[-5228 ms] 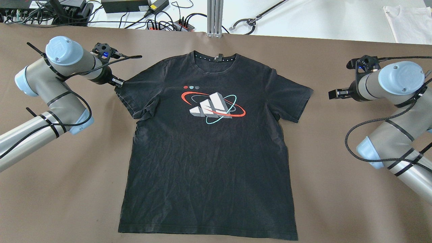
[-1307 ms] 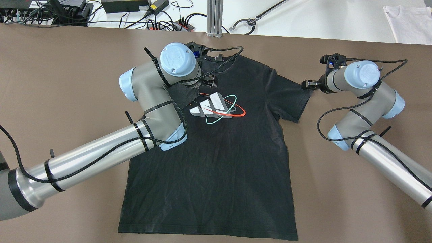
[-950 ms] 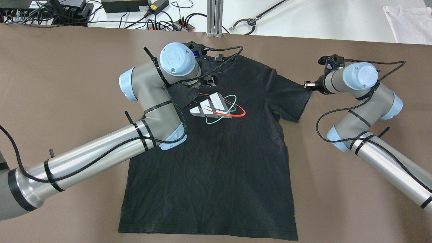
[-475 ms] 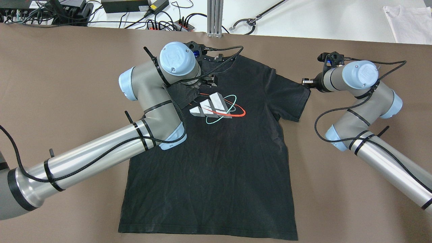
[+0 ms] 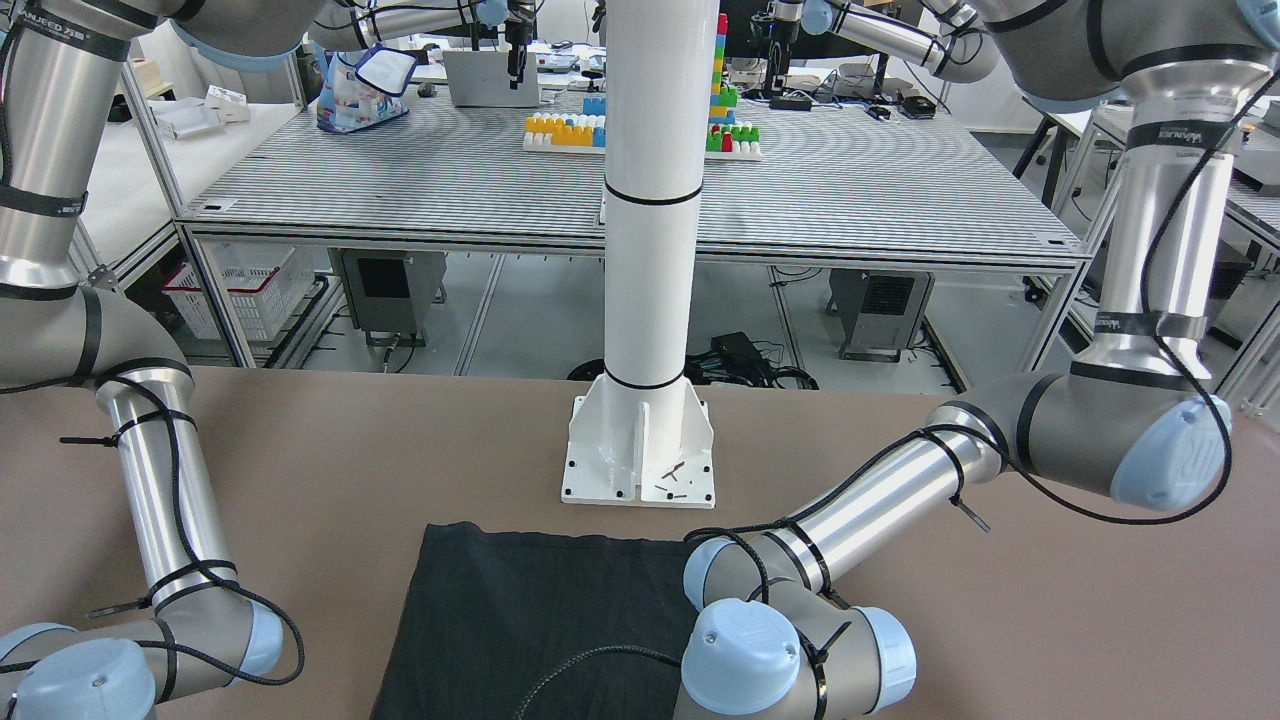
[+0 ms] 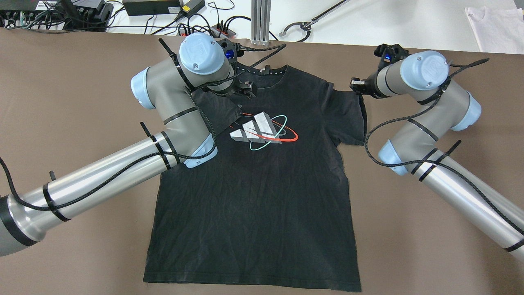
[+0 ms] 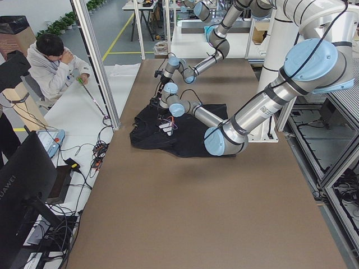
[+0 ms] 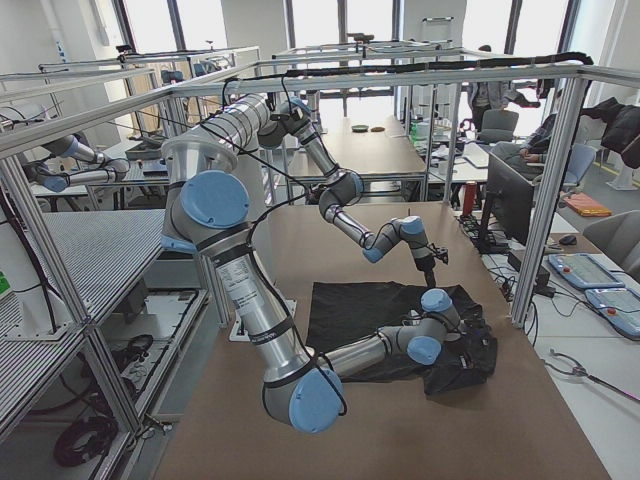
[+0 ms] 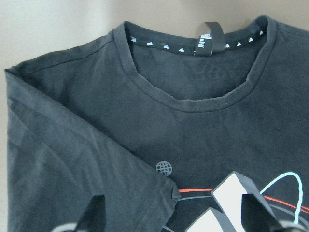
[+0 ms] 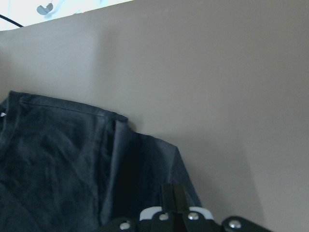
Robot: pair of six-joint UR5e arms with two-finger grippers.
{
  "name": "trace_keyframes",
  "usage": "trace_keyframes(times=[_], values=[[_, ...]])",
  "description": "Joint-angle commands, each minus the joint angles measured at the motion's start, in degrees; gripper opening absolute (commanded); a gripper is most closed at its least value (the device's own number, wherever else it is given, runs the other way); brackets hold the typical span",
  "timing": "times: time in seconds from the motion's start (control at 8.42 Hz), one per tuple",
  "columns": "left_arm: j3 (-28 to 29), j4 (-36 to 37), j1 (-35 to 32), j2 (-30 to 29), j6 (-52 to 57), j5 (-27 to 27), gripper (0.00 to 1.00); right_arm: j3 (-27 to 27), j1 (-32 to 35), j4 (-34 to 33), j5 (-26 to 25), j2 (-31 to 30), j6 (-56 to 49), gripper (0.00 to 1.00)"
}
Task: Fold clothes
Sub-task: 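Grasp the sleeve nearest the right gripper and fold it inward while the left gripper releases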
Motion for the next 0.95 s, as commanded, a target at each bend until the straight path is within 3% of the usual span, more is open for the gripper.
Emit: trace_keyframes(times=[0.0,0.24,0.48,0.71,0.83], values=[[0.0,-0.1,-1.5,1.1,3.4,-0.9,1.0,1.9,-5.7,-9.5,-4.5,8.4,10.5,0.0],[0.0,-0.1,-2.5,1.7,4.3,-2.5,1.0,-0.9,-10.3,-12.4,-10.4,14.4,15.7,0.0],[0.0,-0.1,-2.9,2.3,5.6,-2.5,1.0,-8.3,-12.7,-12.3,-14.2,20.2,17.2,0.0],[0.0,-0.1,-3.1,2.3,6.1,-2.9,1.0,-9.3,-15.2,-12.3,-18.4,20.5,17.3,0.0],[-0.1,-0.1,-3.3,2.3,6.2,-3.7,1.0,-9.2,-15.3,-11.9,-18.8,19.2,16.1,0.99]])
